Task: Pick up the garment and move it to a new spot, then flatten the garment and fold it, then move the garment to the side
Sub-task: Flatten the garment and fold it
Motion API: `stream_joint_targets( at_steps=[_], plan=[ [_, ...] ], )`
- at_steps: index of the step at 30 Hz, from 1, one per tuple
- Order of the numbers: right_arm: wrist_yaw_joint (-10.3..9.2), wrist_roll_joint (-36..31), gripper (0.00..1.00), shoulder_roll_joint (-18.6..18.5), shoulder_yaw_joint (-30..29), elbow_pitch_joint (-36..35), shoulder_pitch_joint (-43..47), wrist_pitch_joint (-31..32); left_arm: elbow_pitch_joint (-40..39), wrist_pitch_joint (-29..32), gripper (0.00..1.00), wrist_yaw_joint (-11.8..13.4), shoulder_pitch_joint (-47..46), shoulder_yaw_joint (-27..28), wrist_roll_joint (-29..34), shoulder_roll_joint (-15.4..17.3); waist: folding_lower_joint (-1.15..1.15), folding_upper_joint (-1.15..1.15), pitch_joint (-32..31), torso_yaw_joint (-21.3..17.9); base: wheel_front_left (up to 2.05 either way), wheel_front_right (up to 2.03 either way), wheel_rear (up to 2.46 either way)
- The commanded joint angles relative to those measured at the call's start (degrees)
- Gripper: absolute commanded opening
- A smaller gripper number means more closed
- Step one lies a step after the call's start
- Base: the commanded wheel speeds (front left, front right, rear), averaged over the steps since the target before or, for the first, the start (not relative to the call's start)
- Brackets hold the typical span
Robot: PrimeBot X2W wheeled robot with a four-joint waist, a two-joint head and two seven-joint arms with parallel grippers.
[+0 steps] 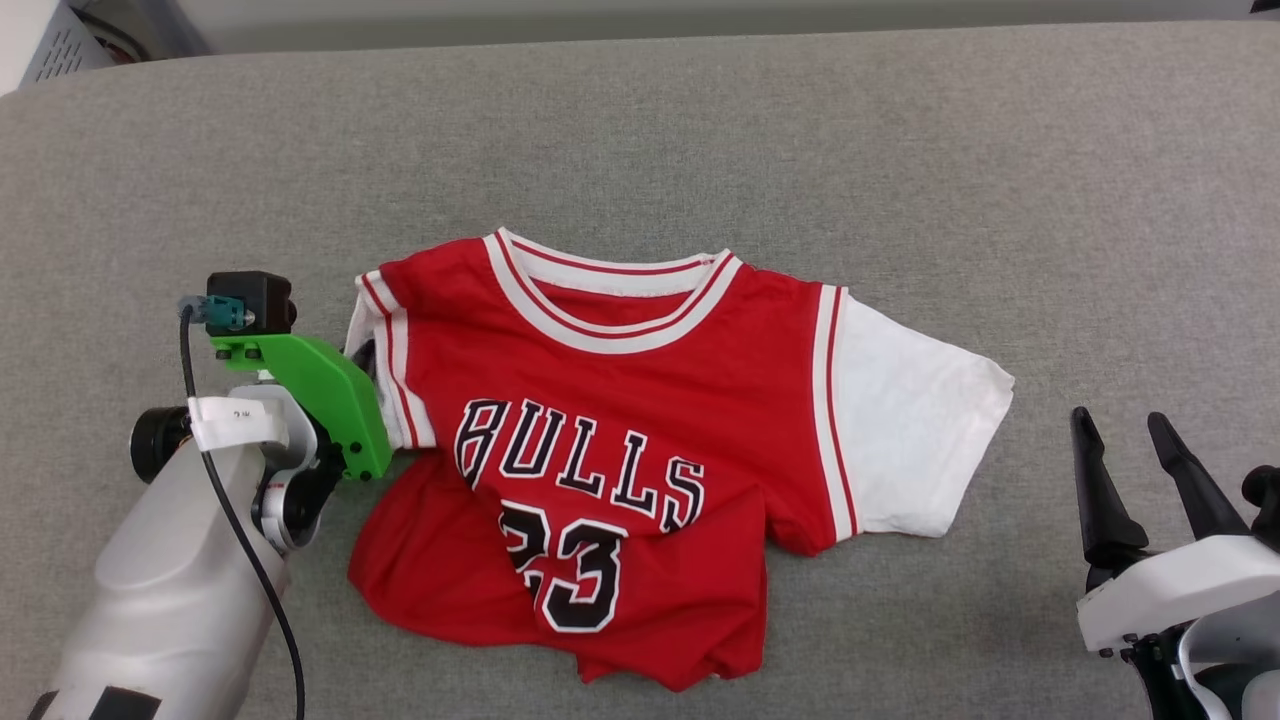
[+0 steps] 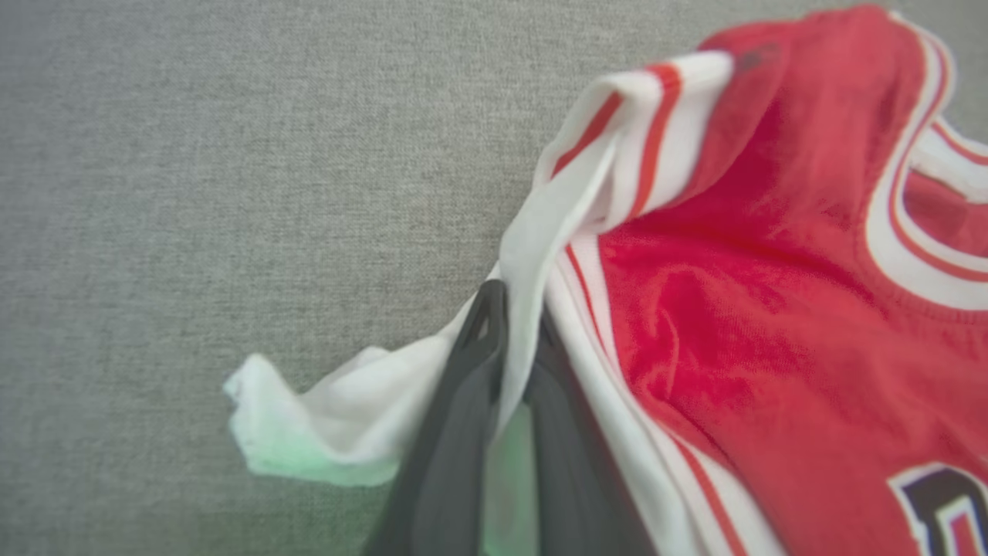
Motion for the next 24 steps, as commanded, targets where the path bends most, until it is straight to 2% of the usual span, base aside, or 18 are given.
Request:
stream_joint_targets(
  at_steps=[1,7,12,16,24],
  plan=[
    [-0.02,0.0,1.00,-0.1,-0.1,0.2,-1.1,-0.6,0.4,-1.9,1.00,-0.4,1.1,0.2,-0.2,-0.6,-0.01,0.00,-1.3,0.7,0.00,0.00,0.00],
    [-0.02,-0.4,1.00,-0.1,-0.4,0.3,-0.3,-0.7,-1.1,-13.1,1.00,0.1,4.3,1.6,0.9,-1.6,-0.01,0.00,-4.4,2.4,0.00,0.00,0.00],
    [-0.02,-0.5,1.00,-0.1,-0.5,0.2,0.2,-0.4,-4.8,-21.6,1.00,2.7,8.1,2.6,2.6,-1.6,-0.01,0.00,-6.3,3.5,0.00,0.00,0.00],
    [-0.02,-0.2,1.00,-0.1,-0.9,0.5,0.3,-0.1,-10.4,-24.8,1.00,4.9,11.5,3.6,4.3,-1.7,-0.01,0.00,-7.2,4.3,0.00,0.00,0.00],
    [-0.02,-0.6,1.00,-0.1,-2.6,3.5,0.5,1.8,-24.1,-25.8,1.00,9.1,19.5,5.7,8.5,-2.3,-0.01,0.00,-8.0,5.9,0.00,0.00,0.00]
  ],
)
